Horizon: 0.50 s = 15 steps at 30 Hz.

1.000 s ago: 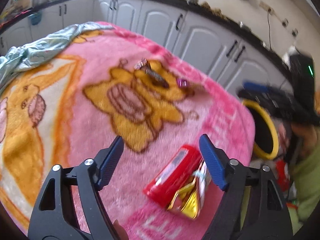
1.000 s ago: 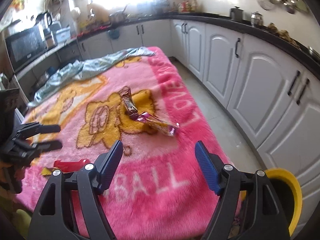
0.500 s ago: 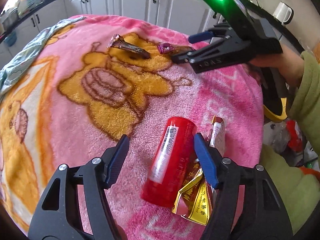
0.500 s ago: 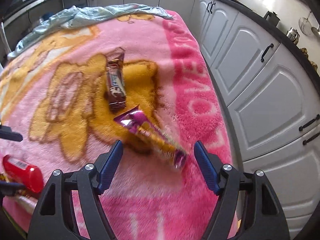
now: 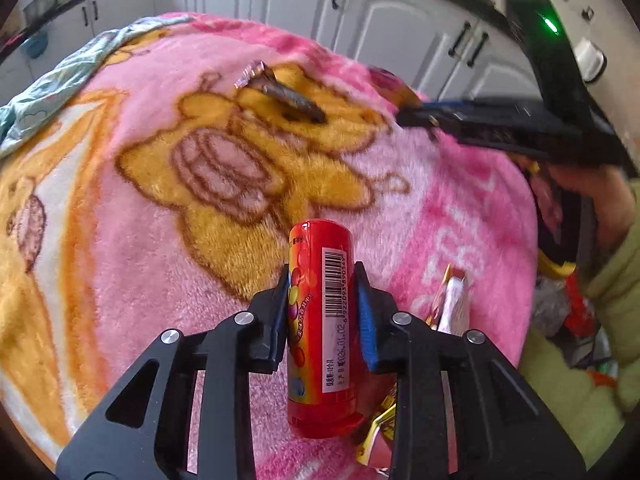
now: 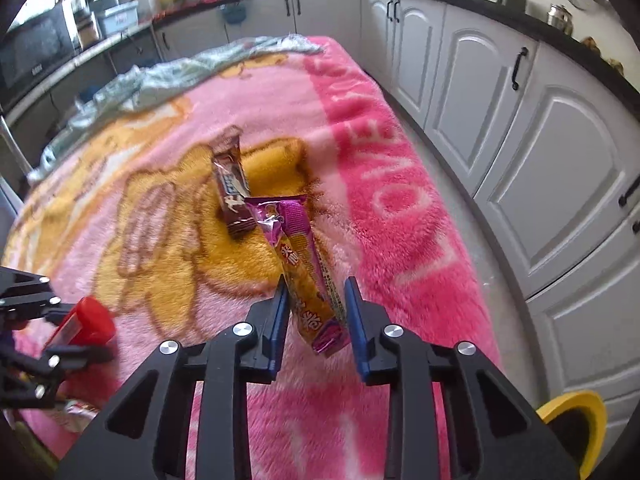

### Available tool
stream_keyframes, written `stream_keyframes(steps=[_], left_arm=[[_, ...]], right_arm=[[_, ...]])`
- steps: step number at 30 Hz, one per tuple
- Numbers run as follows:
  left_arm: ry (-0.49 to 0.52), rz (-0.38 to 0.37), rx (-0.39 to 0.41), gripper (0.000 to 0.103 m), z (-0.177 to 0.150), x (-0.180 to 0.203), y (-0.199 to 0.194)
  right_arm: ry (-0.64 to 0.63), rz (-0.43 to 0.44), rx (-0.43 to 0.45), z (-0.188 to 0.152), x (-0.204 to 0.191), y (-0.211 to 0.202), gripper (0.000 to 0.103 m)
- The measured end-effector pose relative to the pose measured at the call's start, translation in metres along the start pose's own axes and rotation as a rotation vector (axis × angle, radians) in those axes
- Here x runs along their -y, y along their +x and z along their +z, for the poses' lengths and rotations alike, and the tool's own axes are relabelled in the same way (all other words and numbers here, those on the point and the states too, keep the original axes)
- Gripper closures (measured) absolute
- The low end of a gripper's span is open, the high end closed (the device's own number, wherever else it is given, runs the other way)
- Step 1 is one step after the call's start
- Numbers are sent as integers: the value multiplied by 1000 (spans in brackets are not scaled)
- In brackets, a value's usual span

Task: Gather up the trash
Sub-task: 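Close the left tool on the red tube while the right tool grasps the pink candy wrapper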

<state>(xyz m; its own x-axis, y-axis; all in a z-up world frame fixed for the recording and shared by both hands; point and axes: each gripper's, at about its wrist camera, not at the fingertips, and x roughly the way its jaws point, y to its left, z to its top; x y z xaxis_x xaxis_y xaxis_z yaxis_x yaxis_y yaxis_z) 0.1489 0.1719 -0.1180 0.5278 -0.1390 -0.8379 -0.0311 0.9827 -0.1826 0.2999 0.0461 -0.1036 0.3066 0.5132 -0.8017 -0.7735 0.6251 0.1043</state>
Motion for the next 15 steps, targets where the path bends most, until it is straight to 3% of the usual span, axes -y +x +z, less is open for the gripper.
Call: stream_keyframes(steps=[9,15], left_arm=[[8,-36,158,81,33,34,-34],[42,-76,215,81,46,69,-46]], right_arm=[[51,32,102,-23,10,-69,78],[106,33,174,-45,25,-119,78]])
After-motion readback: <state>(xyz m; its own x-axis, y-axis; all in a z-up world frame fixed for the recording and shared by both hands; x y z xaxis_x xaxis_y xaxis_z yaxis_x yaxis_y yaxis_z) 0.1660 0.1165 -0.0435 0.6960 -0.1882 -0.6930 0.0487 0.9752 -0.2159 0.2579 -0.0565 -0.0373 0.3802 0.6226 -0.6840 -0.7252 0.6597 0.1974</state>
